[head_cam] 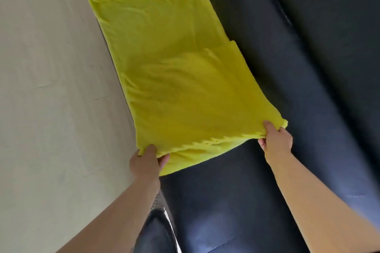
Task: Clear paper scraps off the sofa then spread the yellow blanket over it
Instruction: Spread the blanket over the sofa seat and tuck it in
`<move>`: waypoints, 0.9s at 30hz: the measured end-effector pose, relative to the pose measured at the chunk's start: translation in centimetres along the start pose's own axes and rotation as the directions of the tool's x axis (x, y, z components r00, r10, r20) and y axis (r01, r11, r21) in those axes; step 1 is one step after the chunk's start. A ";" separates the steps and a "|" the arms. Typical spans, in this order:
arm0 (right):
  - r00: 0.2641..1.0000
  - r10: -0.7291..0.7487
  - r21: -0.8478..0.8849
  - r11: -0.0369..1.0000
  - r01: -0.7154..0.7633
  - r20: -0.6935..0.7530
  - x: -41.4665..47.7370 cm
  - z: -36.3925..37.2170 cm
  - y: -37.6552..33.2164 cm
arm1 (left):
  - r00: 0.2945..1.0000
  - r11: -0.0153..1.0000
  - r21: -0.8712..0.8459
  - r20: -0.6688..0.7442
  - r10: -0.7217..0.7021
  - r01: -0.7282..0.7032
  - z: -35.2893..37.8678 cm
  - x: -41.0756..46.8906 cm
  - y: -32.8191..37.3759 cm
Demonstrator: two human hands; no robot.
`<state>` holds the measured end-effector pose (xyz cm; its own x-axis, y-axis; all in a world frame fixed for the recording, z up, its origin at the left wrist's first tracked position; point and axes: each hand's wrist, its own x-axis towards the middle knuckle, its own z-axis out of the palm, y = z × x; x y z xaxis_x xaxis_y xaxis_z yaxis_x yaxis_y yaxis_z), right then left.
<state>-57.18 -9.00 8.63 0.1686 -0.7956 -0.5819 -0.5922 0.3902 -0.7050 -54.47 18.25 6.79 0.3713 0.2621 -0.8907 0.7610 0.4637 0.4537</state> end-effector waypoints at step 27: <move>0.995 -0.048 -0.047 0.998 0.044 -0.092 -3.1 -47.9 28.0 | 0.997 0.951 0.305 0.026 -0.070 0.059 -22.5 -24.0 -43.3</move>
<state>-111.98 -17.85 10.11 0.1238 -0.8525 -0.5078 -0.6204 0.3329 -0.7101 -108.32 10.93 9.17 0.3308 0.2071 -0.9207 0.9074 0.1982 0.3706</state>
